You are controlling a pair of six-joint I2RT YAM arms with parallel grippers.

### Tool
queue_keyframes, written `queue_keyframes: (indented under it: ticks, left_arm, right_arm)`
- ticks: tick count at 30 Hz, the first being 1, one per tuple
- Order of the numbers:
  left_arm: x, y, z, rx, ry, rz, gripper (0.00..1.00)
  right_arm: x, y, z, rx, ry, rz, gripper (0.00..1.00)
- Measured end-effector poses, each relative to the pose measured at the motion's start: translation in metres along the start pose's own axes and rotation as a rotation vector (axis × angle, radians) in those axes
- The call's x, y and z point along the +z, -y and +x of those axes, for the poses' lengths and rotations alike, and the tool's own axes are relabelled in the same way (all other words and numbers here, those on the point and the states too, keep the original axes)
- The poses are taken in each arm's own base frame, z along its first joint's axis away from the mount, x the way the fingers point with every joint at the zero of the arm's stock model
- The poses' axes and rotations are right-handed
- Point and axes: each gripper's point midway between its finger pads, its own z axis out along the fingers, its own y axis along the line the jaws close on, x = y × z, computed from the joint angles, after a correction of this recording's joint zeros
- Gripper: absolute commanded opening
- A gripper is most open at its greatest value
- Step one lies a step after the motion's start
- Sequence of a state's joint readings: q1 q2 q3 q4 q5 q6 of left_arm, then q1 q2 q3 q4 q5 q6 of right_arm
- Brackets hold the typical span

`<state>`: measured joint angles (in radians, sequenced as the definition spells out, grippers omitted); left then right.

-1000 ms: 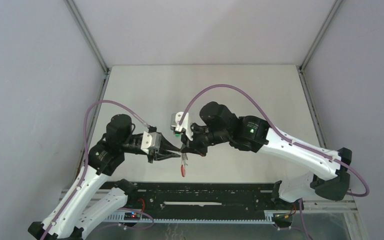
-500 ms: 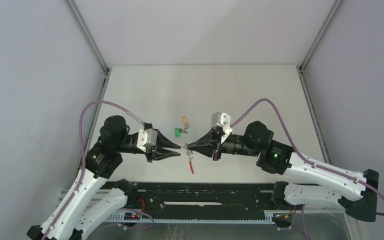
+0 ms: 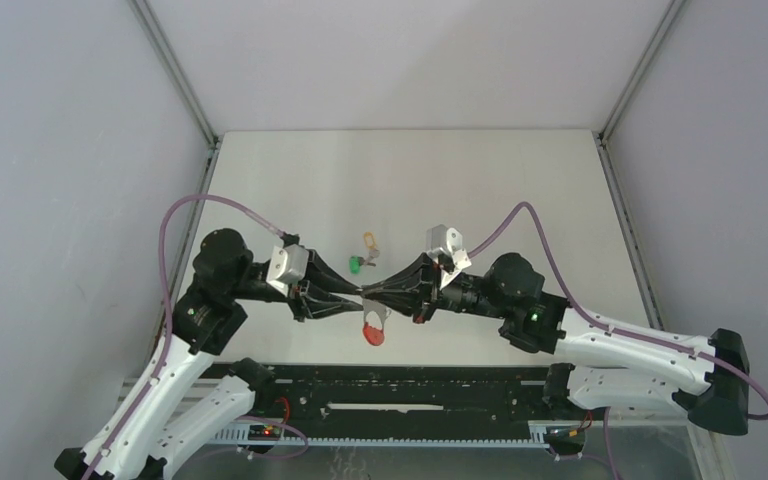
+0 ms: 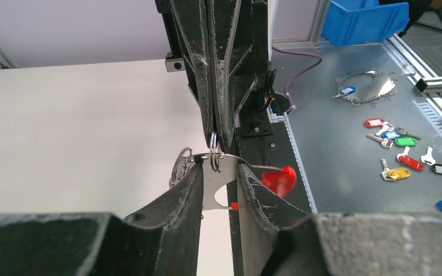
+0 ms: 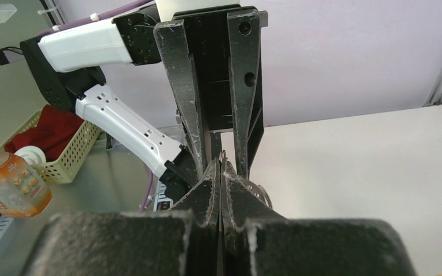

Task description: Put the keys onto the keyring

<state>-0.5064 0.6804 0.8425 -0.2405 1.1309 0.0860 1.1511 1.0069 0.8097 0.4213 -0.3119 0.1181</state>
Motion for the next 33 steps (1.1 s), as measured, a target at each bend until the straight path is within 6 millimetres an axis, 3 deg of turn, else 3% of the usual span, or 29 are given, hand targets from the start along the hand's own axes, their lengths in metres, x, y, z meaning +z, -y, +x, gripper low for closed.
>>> queue_keyframes:
  ticks: [7, 16, 18, 21, 24, 28, 33]
  left_arm:
    - [0.000, 0.005, -0.006, -0.010, 0.017, 0.025, 0.29]
    - [0.000, 0.006, -0.007, -0.018, 0.019, 0.021, 0.01]
    - [0.000, 0.006, -0.006, -0.019, 0.016, 0.017, 0.00]
    - [0.000, 0.004, -0.003, -0.027, 0.007, 0.011, 0.00]
    - [0.000, 0.003, 0.003, -0.036, -0.007, 0.004, 0.00]
    - [0.000, 0.000, 0.011, -0.028, -0.031, 0.002, 0.00]
    - [0.000, -0.006, 0.025, -0.022, -0.077, -0.005, 0.00]
  right_arm:
    - [0.008, -0.005, 0.000, -0.010, 0.020, 0.003, 0.00]
    - [0.010, -0.007, 0.000, -0.042, 0.026, 0.022, 0.00]
    - [0.010, -0.007, 0.001, -0.053, 0.022, 0.022, 0.01]
    - [0.007, -0.006, 0.004, -0.062, 0.002, 0.024, 0.31]
    - [0.000, -0.003, 0.010, -0.061, -0.047, 0.025, 0.48]
    - [-0.006, 0.005, 0.001, -0.066, -0.136, 0.026, 0.51]
    - [0.002, 0.012, -0.032, -0.104, -0.242, 0.007, 0.48]
